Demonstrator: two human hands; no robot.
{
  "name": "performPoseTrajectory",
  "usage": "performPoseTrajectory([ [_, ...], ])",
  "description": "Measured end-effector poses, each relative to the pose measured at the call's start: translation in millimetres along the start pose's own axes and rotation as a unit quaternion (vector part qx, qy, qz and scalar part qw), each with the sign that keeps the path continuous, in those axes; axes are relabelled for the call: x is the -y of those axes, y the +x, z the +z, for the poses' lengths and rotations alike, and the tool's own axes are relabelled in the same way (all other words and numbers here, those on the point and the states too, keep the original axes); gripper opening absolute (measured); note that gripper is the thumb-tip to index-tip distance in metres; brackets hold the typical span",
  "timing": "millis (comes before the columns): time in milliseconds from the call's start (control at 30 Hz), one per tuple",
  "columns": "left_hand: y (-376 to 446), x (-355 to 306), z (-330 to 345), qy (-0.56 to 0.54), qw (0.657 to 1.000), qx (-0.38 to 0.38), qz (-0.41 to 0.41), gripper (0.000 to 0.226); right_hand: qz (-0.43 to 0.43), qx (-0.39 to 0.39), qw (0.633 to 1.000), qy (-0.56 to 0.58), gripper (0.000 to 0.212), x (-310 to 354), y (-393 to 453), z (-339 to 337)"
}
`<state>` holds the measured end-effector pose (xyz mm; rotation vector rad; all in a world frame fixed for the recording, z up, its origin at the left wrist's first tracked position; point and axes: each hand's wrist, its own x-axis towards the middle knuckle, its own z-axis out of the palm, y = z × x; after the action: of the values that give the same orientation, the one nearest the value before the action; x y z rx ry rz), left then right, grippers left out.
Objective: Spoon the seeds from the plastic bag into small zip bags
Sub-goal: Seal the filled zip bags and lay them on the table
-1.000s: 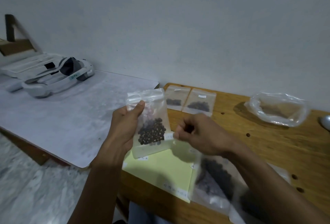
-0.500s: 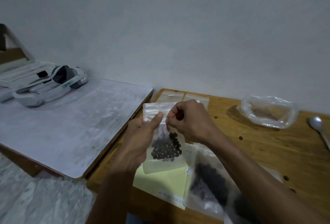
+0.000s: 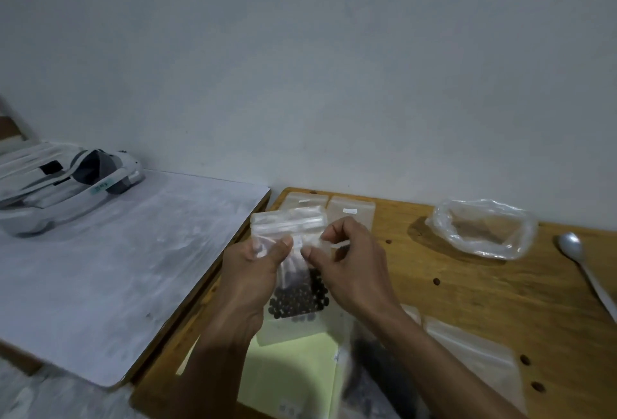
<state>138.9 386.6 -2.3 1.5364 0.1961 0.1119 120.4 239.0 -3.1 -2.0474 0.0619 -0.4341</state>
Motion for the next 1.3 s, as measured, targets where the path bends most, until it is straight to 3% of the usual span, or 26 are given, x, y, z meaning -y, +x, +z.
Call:
performPoseTrajectory([
  [67,12.3,-2.9,4.5,-0.016,0.999,-0.035,0.0,0.011,-0.011,0.046,0.999,0.012,0.018,-9.5,-2.7,-1.2],
  [167,32.9,-9.1,8.5,-0.006,0.999,-0.031,0.011,0.016,0.02,0.089,0.993,0.074,0.014,-19.5,3.3,-1.3],
  [300,59.7,-9.8,9.0,0.123,0.992,-0.018,-0.004,0.061,0.087,0.041,0.988,0.123,0.02,-26.6,38.1,4.6],
  [400,78.3,-9.1,11.0,0.166,0.986,0.028,0.018,0.075,0.126,0.032,0.982,0.134,0.024,-26.5,70.9,18.5],
  [533,108.6,-10.6,24.4,0.228,0.971,0.049,0.06,0.077,0.133,0.003,0.99,0.049,0.027,-24.8,116.1,44.0],
  [633,136.4,-6.4,30.4,0.292,0.953,0.051,0.069,0.08,0.127,0.027,0.99,-0.063,0.033,-25.8,137.4,59.5],
  [900,171.0,22.7,35.0,0.421,0.896,0.134,0.033,0.072,0.042,0.122,0.927,-0.353,0.032,-41.6,136.3,69.4],
  [1033,168.9,26.9,34.9,0.444,0.885,0.135,0.05,0.069,0.018,0.128,0.923,-0.362,0.035,-46.3,132.6,67.1],
  [1300,116.3,11.7,36.2,0.355,0.925,0.08,0.113,0.053,0.07,0.066,0.971,-0.217,0.037,-38.8,106.9,19.7],
])
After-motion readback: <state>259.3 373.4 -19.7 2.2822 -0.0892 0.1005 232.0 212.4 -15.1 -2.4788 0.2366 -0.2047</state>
